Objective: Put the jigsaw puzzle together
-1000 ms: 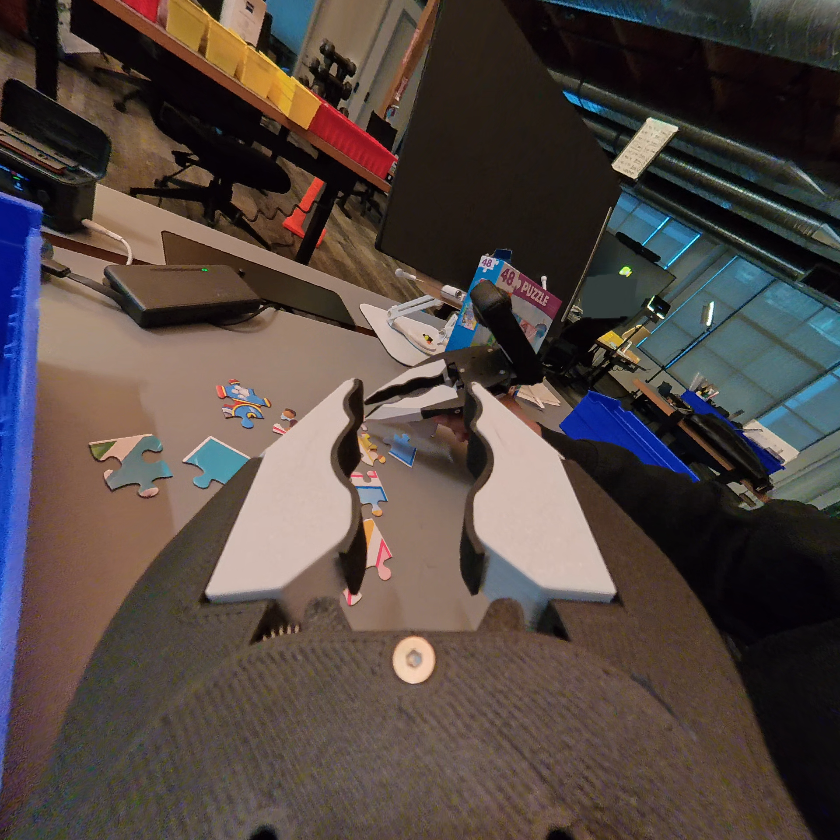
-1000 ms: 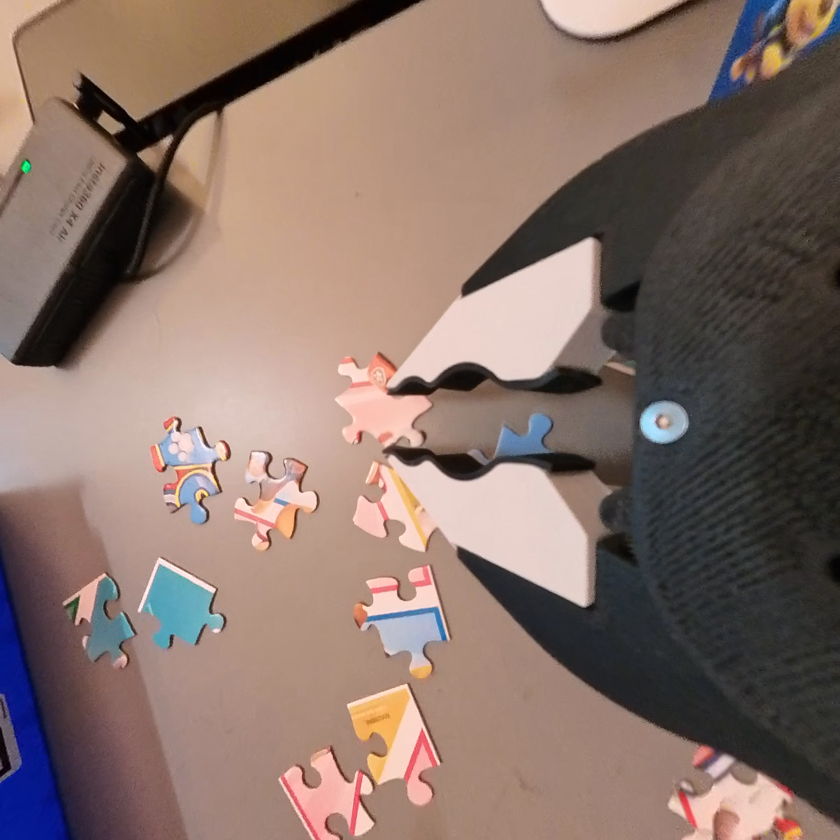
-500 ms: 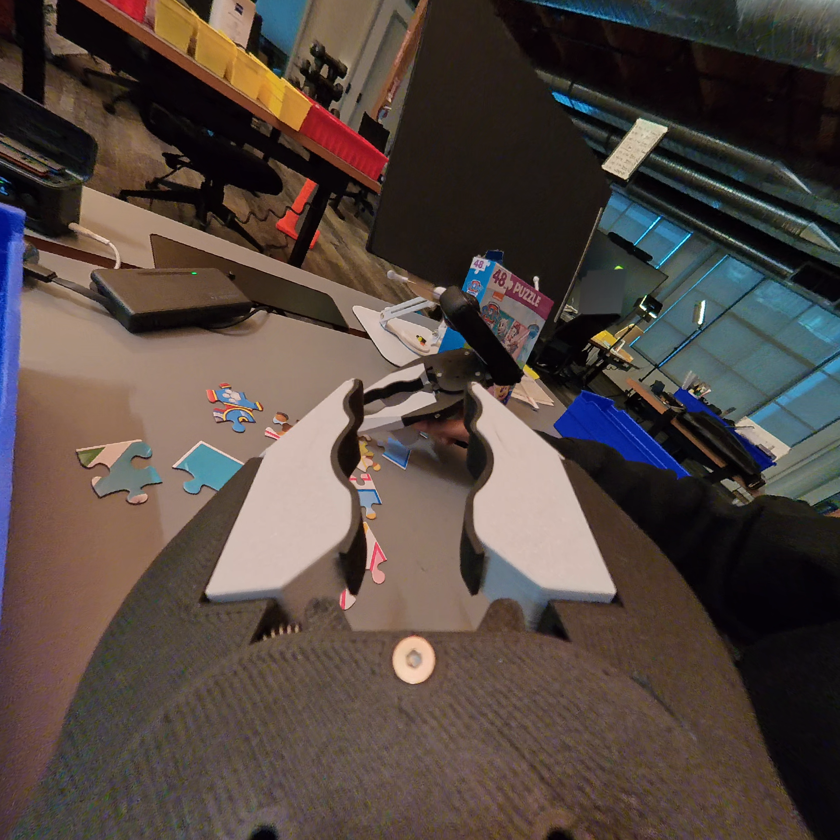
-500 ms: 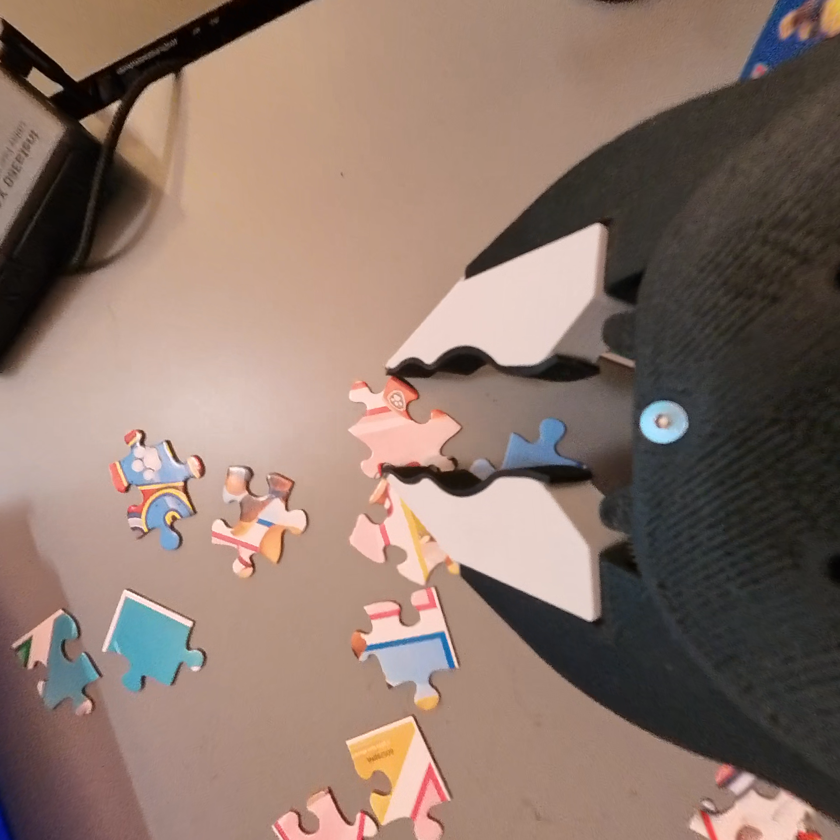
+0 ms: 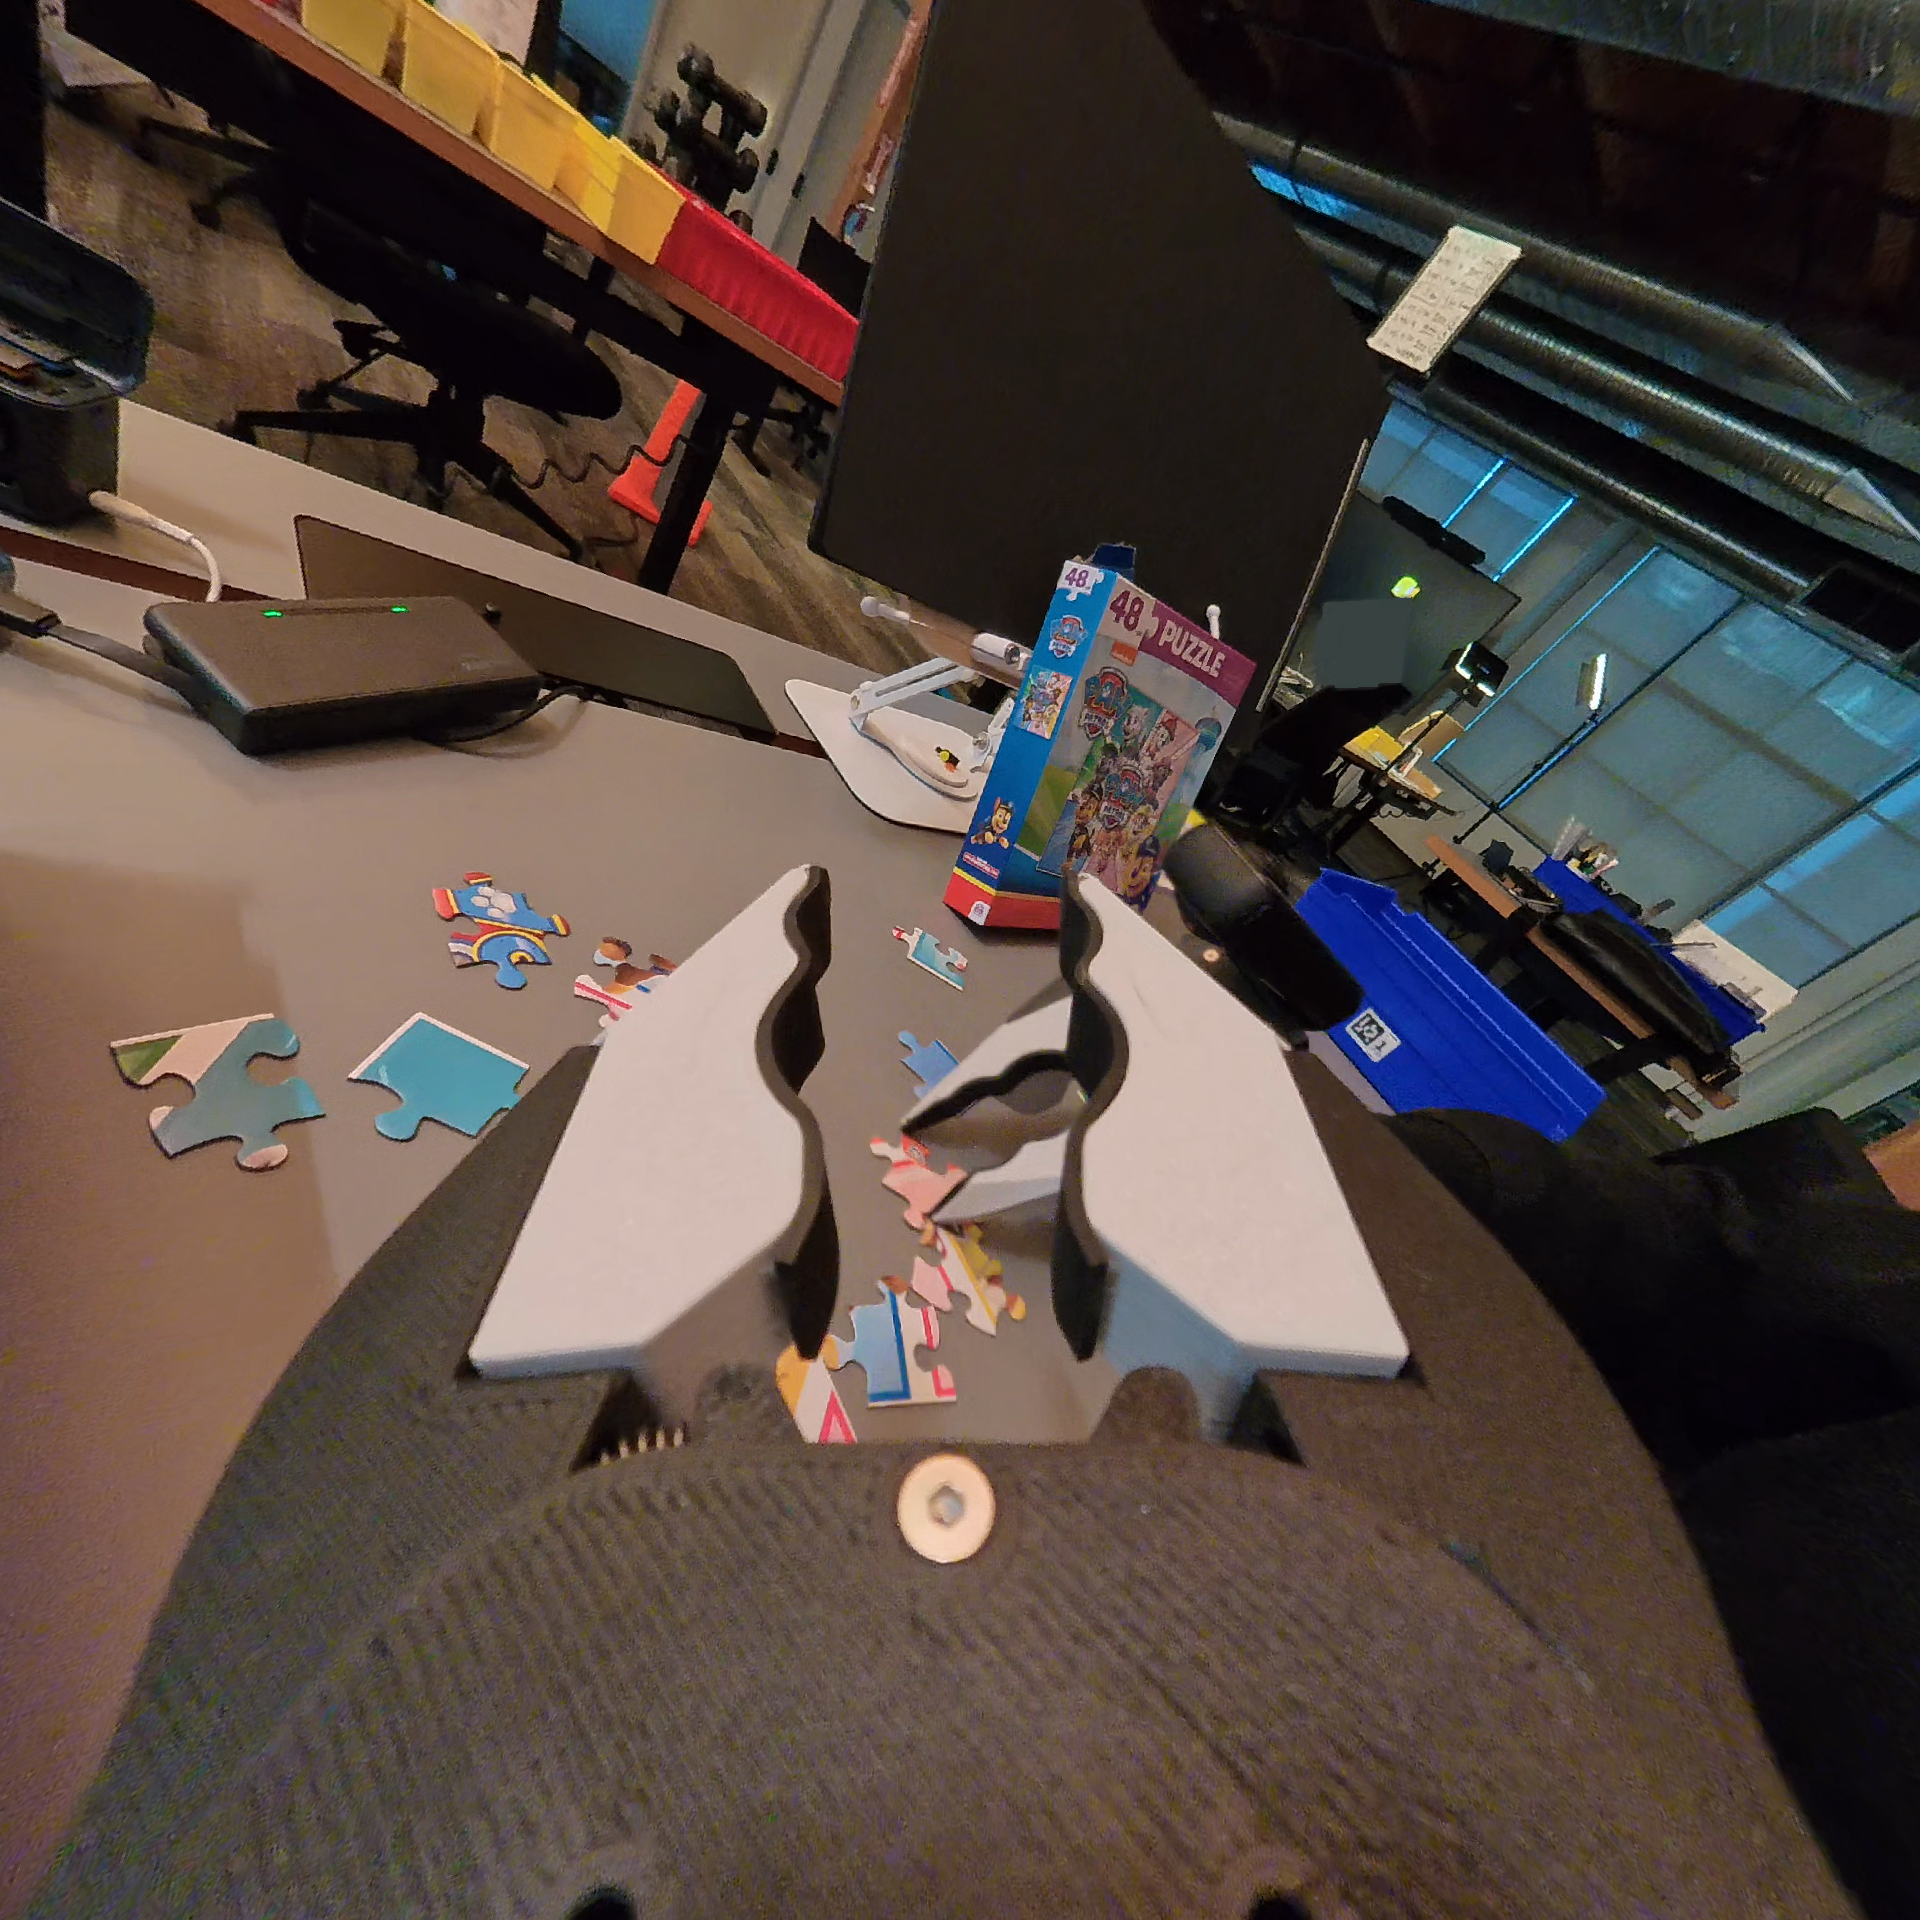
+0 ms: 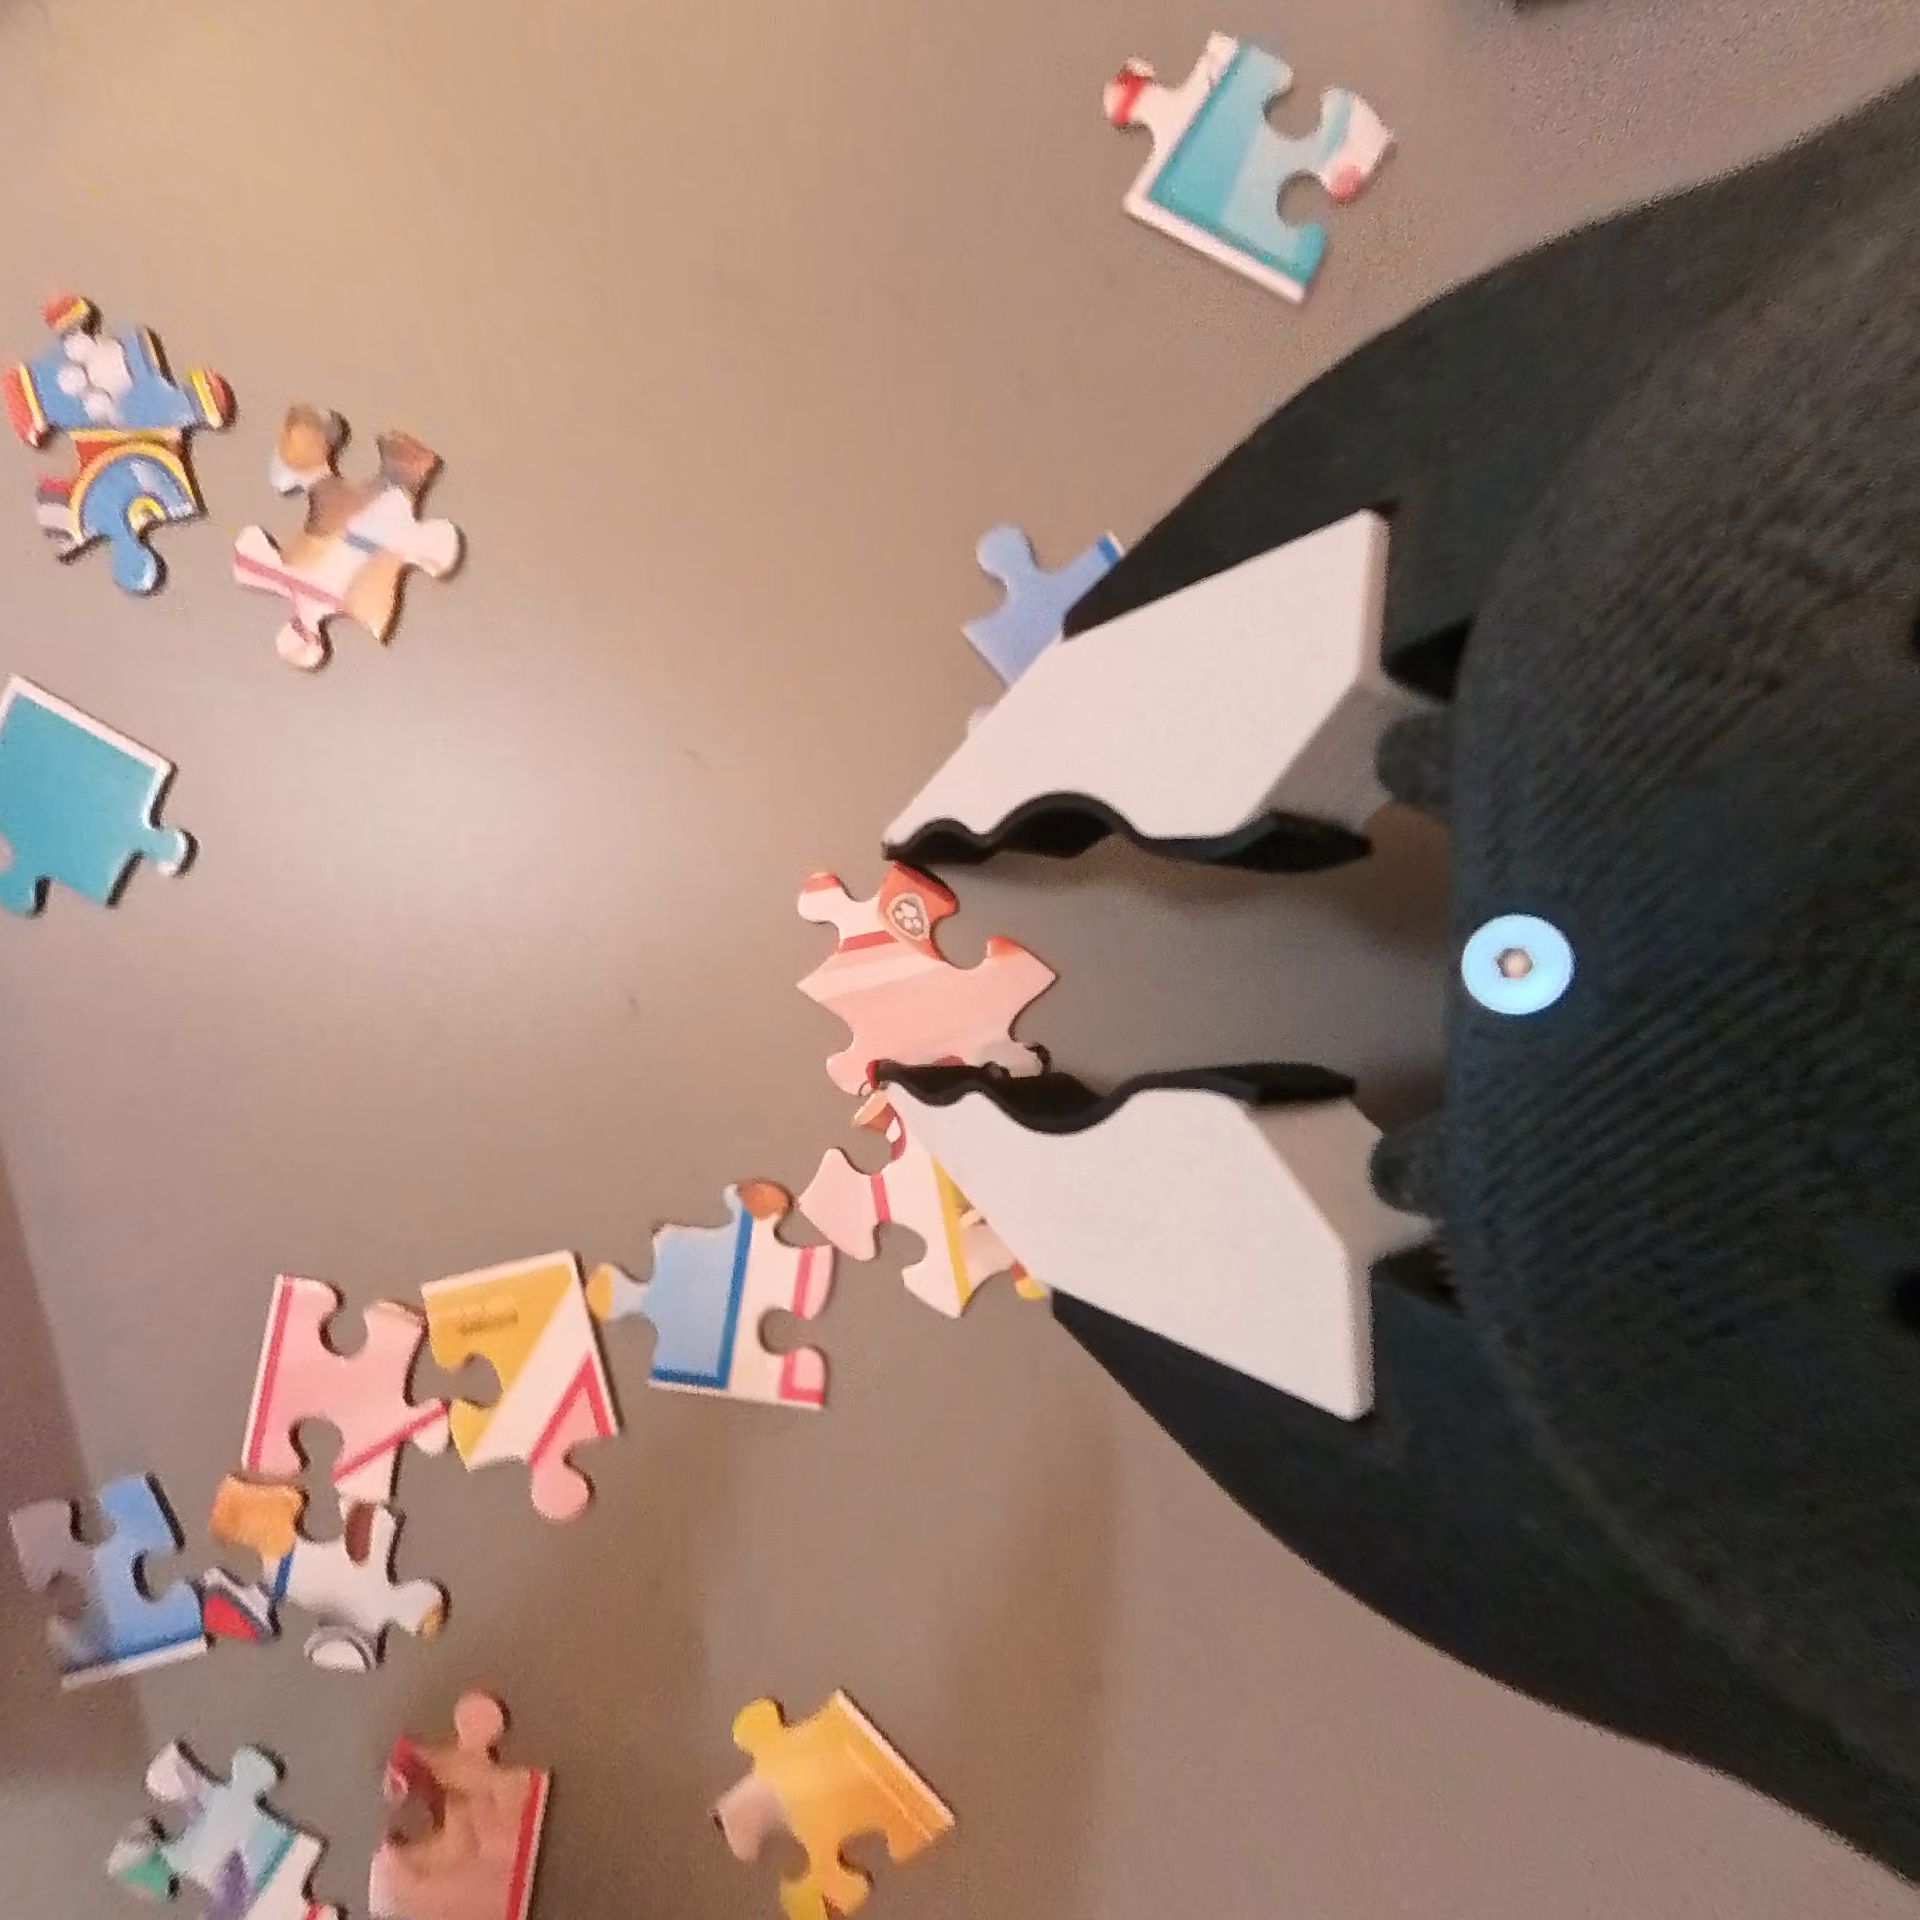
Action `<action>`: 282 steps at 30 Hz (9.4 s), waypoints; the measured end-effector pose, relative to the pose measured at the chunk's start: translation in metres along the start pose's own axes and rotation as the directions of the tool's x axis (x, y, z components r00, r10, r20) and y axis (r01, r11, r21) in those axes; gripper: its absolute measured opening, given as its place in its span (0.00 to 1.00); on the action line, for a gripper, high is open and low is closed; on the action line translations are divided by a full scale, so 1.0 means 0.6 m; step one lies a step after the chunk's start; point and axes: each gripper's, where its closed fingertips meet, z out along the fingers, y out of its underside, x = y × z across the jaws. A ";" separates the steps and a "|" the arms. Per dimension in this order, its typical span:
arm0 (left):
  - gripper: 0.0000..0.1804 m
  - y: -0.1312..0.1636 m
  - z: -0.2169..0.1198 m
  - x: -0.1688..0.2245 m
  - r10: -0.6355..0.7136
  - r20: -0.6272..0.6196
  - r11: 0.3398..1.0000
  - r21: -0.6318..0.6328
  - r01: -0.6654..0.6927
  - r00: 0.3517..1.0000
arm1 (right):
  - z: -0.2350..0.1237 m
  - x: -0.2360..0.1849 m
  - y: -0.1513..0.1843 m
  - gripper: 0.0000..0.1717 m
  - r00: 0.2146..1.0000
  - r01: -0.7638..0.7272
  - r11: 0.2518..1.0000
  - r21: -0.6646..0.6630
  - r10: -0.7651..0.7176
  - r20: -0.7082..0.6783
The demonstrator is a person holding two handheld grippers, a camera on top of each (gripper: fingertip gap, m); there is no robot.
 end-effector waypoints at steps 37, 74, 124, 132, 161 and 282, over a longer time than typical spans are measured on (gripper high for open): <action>0.23 0.024 0.035 0.016 -0.007 -0.044 0.998 -0.057 0.005 0.999 | -0.033 -0.003 0.037 0.01 0.998 -0.044 0.999 -0.018 0.043 -0.050; 0.24 0.055 0.068 0.020 -0.043 -0.082 0.991 -0.127 0.032 0.996 | -0.037 -0.012 0.030 0.07 1.000 -0.011 1.000 -0.025 0.010 -0.014; 0.37 0.157 0.131 0.005 0.096 0.048 0.910 -0.409 -0.068 0.994 | -0.232 0.006 0.046 0.07 0.978 -0.016 0.968 0.249 0.067 -0.199; 0.46 0.332 0.160 0.022 0.390 0.239 0.778 -0.602 -0.180 0.889 | -0.377 0.013 0.125 0.05 0.929 0.055 0.922 0.384 0.094 -0.358; 0.31 0.343 0.210 -0.001 0.465 0.368 0.737 -0.665 -0.121 0.805 | -0.446 0.052 0.249 0.08 0.938 -0.132 0.766 0.629 0.303 -0.171; 0.00 0.406 0.328 0.461 -0.517 -0.459 0.766 -0.624 0.152 0.722 | -0.491 -0.041 0.312 0.25 0.913 0.085 0.847 0.525 0.144 -0.381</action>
